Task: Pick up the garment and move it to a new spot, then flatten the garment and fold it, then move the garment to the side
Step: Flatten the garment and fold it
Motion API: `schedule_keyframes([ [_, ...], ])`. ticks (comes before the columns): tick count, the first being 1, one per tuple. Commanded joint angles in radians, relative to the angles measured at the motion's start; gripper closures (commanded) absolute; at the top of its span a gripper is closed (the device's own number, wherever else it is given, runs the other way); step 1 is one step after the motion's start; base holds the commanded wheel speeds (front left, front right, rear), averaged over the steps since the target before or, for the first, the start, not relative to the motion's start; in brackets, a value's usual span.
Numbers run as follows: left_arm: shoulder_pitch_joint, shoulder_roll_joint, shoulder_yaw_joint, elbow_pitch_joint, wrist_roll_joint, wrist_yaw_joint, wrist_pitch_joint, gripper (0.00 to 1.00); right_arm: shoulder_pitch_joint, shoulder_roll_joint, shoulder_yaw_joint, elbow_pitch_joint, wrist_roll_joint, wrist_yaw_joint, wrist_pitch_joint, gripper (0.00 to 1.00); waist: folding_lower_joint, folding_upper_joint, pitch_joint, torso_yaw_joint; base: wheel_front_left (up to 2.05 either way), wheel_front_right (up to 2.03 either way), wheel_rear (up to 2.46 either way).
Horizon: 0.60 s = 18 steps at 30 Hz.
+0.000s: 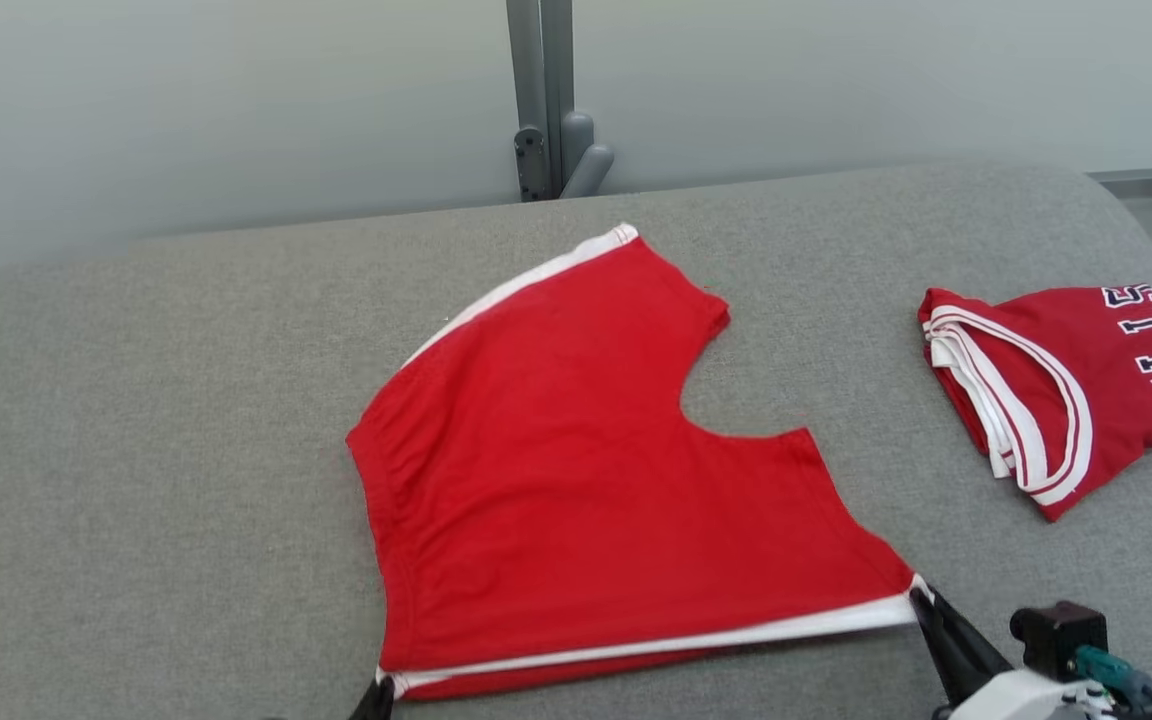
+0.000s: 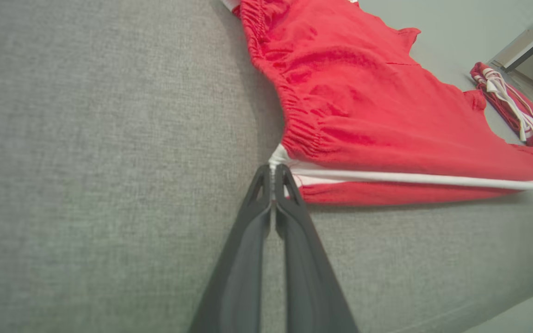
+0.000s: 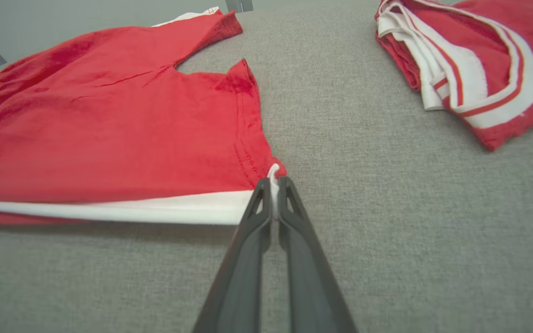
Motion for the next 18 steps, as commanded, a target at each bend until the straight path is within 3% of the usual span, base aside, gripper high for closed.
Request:
schedule_keyframes([
  [1,0.055,0.015,0.006,-0.010,0.002,0.005,-0.005,1.00,0.050,-0.022,-0.006,-0.013,-0.001,-0.004,-0.004,1.00,0.0000,-0.0001,-0.050,0.006,0.00,0.00,0.00],
  [7,0.141,0.019,0.004,-0.043,0.022,0.005,-0.005,1.00,0.145,-0.034,0.004,-0.061,0.011,-0.004,-0.003,1.00,0.0000,-0.0001,-0.077,0.032,0.00,0.00,0.00],
  [10,0.156,0.025,0.003,-0.070,0.022,0.005,-0.005,1.00,0.146,-0.033,-0.042,-0.115,0.026,-0.005,-0.003,1.00,0.0000,-0.0001,-0.073,0.053,0.00,0.00,0.00],
  [18,0.006,0.007,-0.025,-0.164,0.016,0.004,-0.004,1.00,-0.100,-0.035,-0.063,-0.077,-0.049,-0.004,-0.003,1.00,0.0000,-0.0001,0.001,0.146,0.00,0.00,0.00],
])
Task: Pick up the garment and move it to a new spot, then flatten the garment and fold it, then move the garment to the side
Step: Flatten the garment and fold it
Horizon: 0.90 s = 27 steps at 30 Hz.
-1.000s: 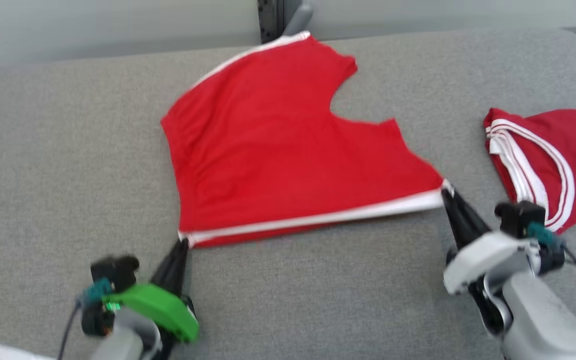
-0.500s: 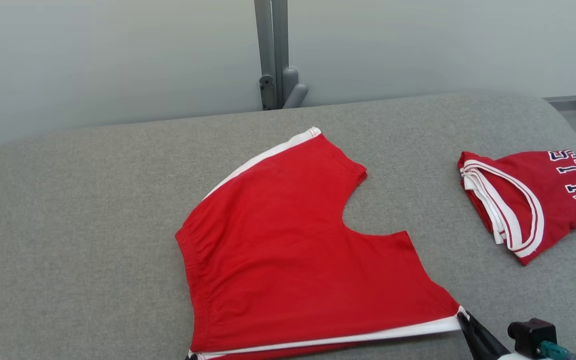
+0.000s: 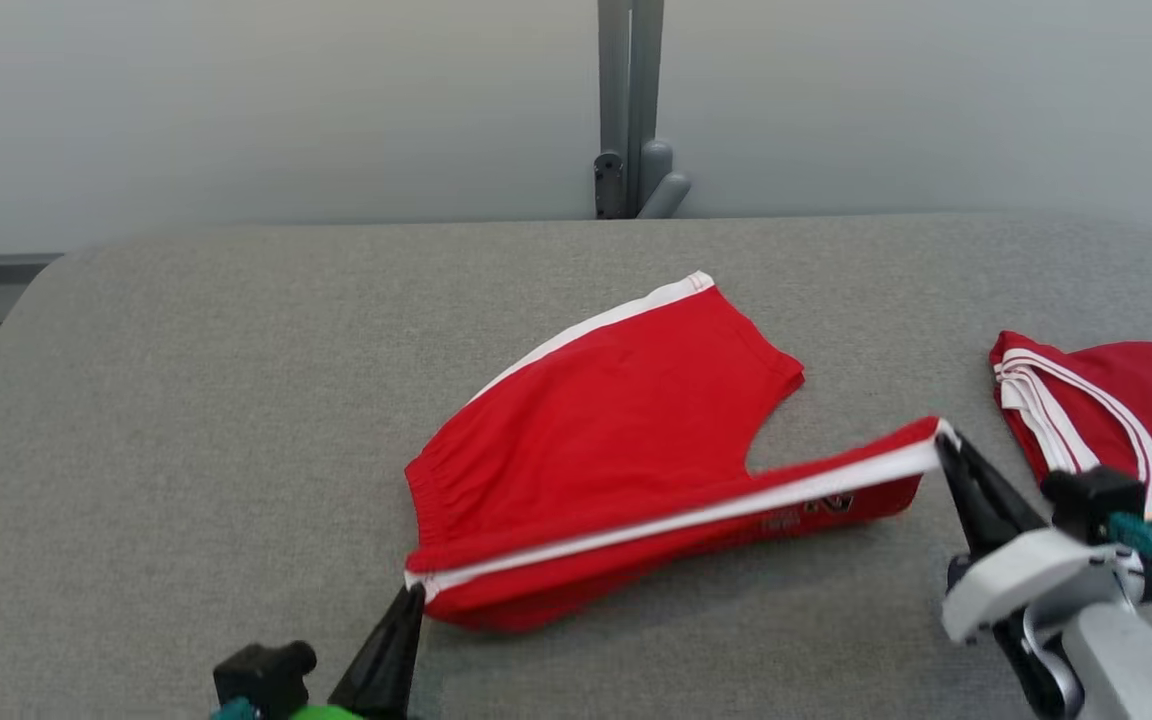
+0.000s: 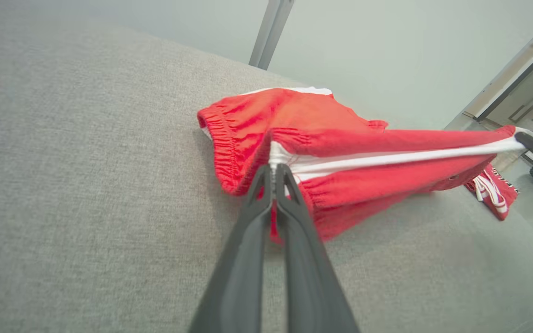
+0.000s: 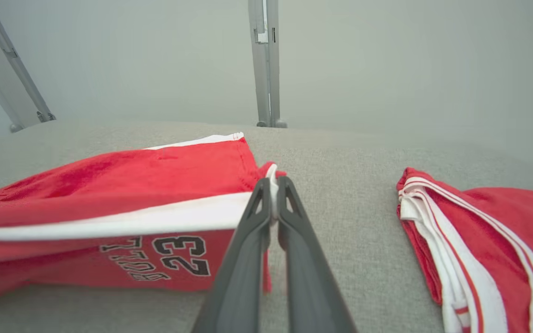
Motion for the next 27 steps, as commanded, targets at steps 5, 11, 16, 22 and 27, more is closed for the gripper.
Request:
schedule_keyframes([
  [5,-0.160,-0.036,-0.016,0.013,-0.005,0.003,-0.003,1.00,-0.272,0.006,-0.005,0.148,-0.056,-0.003,0.018,1.00,0.0000,0.0000,0.157,0.113,0.00,0.00,0.00],
  [11,-0.314,-0.084,-0.058,0.089,-0.020,0.003,-0.003,1.00,-0.541,0.016,0.013,0.343,-0.138,-0.003,0.027,1.00,0.0000,0.0000,0.275,0.190,0.00,0.00,0.00],
  [16,-0.398,-0.112,-0.053,0.127,-0.013,0.003,-0.003,1.00,-0.700,0.012,-0.003,0.482,-0.192,-0.003,0.028,1.00,0.0000,0.0000,0.353,0.237,0.00,0.00,0.00],
  [22,-0.483,-0.122,-0.050,0.142,-0.005,0.003,-0.003,1.00,-0.827,0.013,-0.026,0.600,-0.248,-0.003,0.017,1.00,0.0000,0.0000,0.417,0.276,0.00,0.00,0.00],
  [27,-0.547,-0.122,-0.090,0.148,-0.030,0.003,-0.003,1.00,-0.879,0.025,-0.046,0.668,-0.293,-0.003,0.006,1.00,0.0000,0.0000,0.446,0.286,0.00,0.00,0.00],
])
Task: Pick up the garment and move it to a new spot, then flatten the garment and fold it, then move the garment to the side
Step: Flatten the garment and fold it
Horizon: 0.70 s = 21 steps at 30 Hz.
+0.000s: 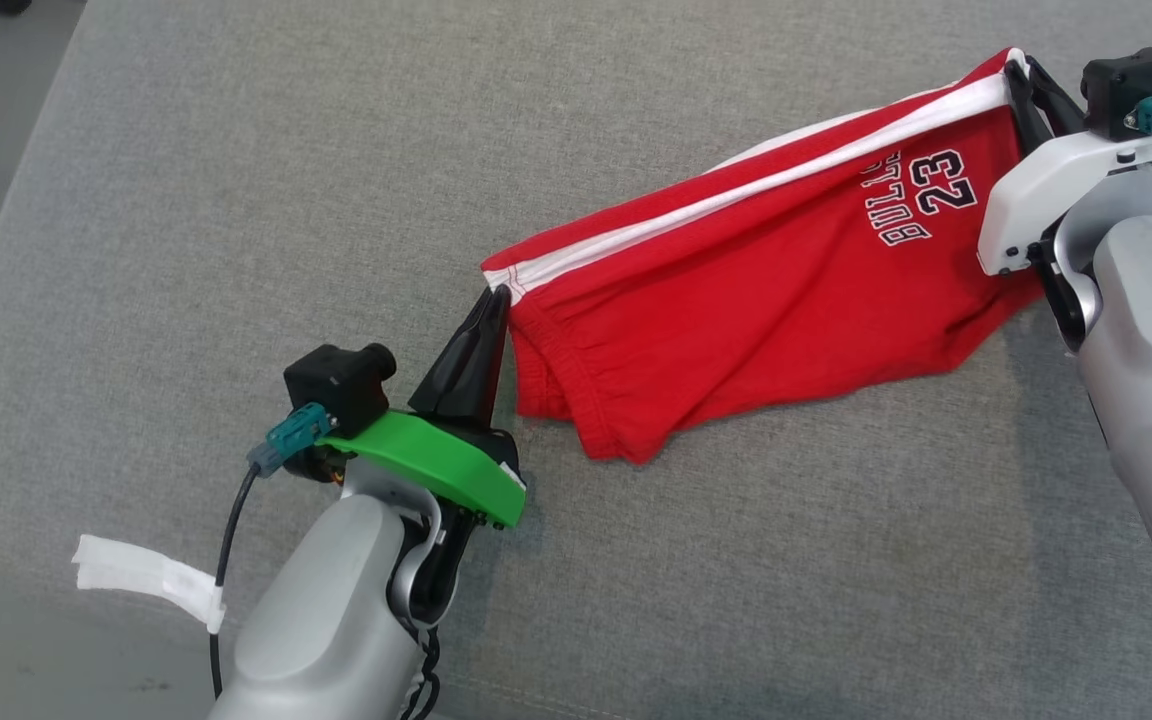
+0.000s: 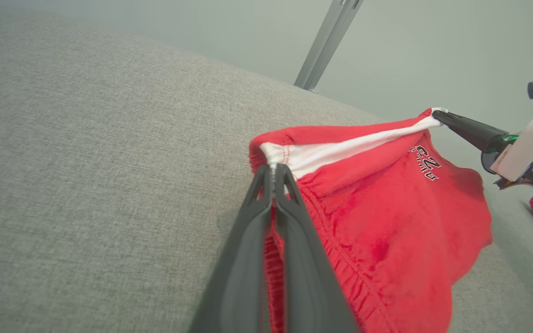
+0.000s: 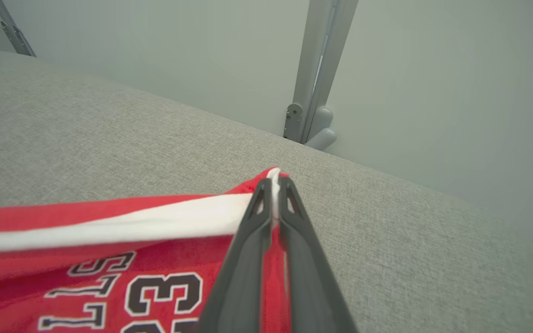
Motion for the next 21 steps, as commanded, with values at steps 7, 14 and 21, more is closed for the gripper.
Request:
schedule_keyframes([
  [7,-0.058,0.002,-0.029,-0.005,-0.007,0.003,-0.003,0.00,-0.022,0.018,-0.038,0.036,-0.016,-0.002,-0.017,0.00,0.0000,0.0000,0.061,0.035,0.00,0.00,0.00],
  [14,-0.009,0.002,0.043,-0.027,0.070,0.003,-0.003,0.00,0.077,0.009,-0.091,-0.143,-0.001,-0.002,-0.015,0.00,0.0000,0.0000,0.037,0.004,0.00,0.00,0.00],
  [21,0.069,0.002,0.088,-0.053,0.117,0.003,-0.003,0.00,0.220,0.003,-0.070,-0.143,0.094,-0.002,-0.016,0.00,0.0000,0.0000,-0.004,-0.013,0.00,0.00,0.00],
])
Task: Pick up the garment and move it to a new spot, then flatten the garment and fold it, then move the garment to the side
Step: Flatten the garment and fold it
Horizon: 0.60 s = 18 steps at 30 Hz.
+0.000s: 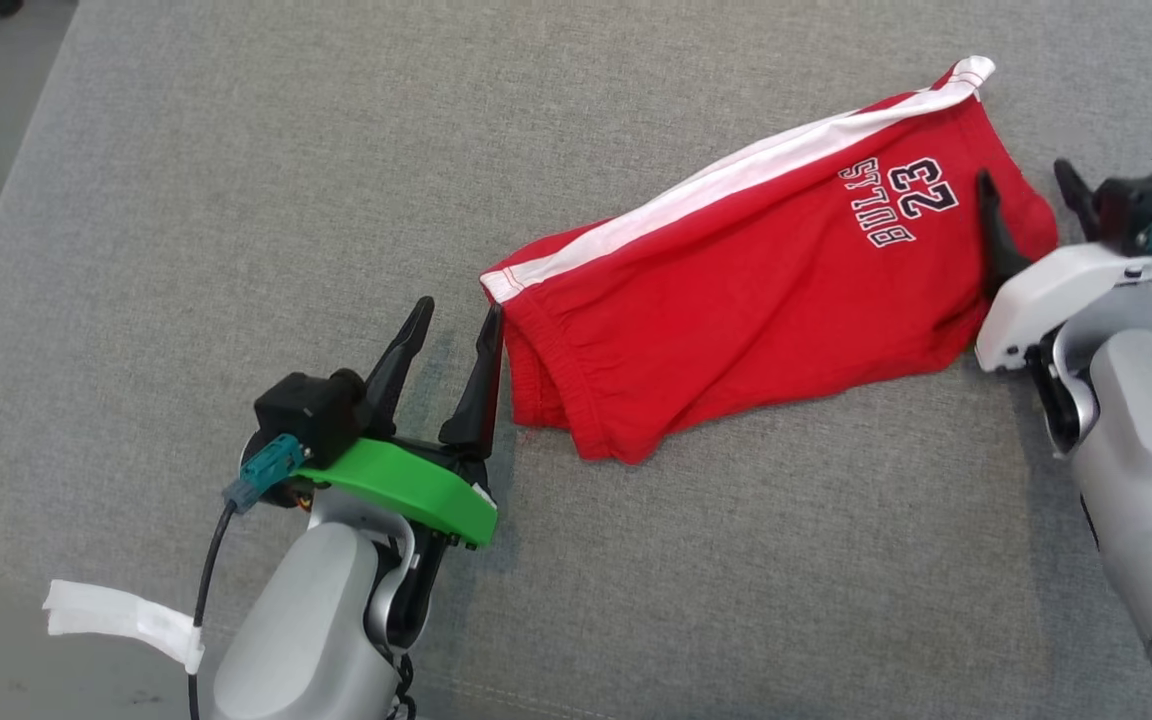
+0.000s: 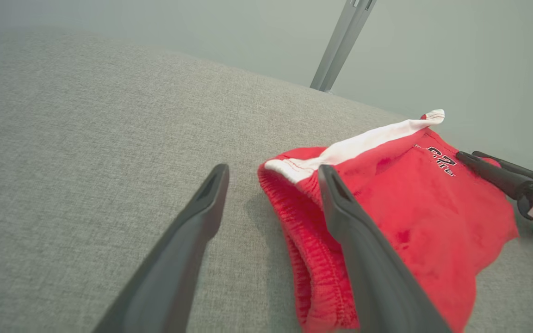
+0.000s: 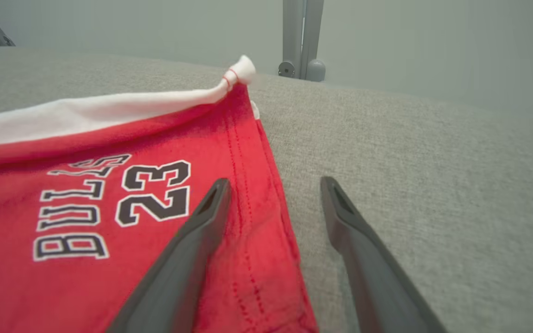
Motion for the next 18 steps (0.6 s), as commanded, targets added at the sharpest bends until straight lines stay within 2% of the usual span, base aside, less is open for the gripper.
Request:
schedule_keyframes([
  [1,0.021,0.003,0.008,-0.005,0.011,0.003,-0.003,0.00,0.023,-0.001,0.015,0.021,0.021,-0.002,-0.002,0.00,0.0000,-0.0001,-0.014,-0.010,0.00,0.00,0.00],
  [7,0.047,0.003,0.008,-0.015,0.028,0.003,-0.003,0.00,0.050,0.018,0.085,0.110,0.091,-0.001,0.015,0.00,0.0000,-0.0001,-0.022,-0.007,0.00,0.00,0.00],
  [8,0.052,0.003,0.008,-0.014,0.029,0.003,-0.003,0.00,0.053,0.023,0.097,0.124,0.100,-0.001,0.023,0.06,0.0000,-0.0001,-0.026,-0.007,0.00,0.00,0.00],
  [9,0.057,0.003,0.010,-0.012,0.034,0.003,-0.003,0.00,0.057,0.030,0.110,0.136,0.109,-0.001,0.027,0.61,0.0000,-0.0001,-0.032,-0.008,0.00,0.00,0.00],
  [10,0.062,0.003,0.014,-0.011,0.036,0.003,-0.003,0.00,0.060,0.033,0.117,0.145,0.120,-0.001,0.027,1.00,0.0000,-0.0001,-0.037,-0.010,0.00,0.00,0.00],
  [18,0.130,0.003,0.057,0.019,0.087,0.003,-0.003,0.00,0.124,0.046,0.090,0.165,0.206,-0.002,0.003,1.00,0.0000,-0.0001,-0.152,-0.066,0.00,0.00,0.00],
])
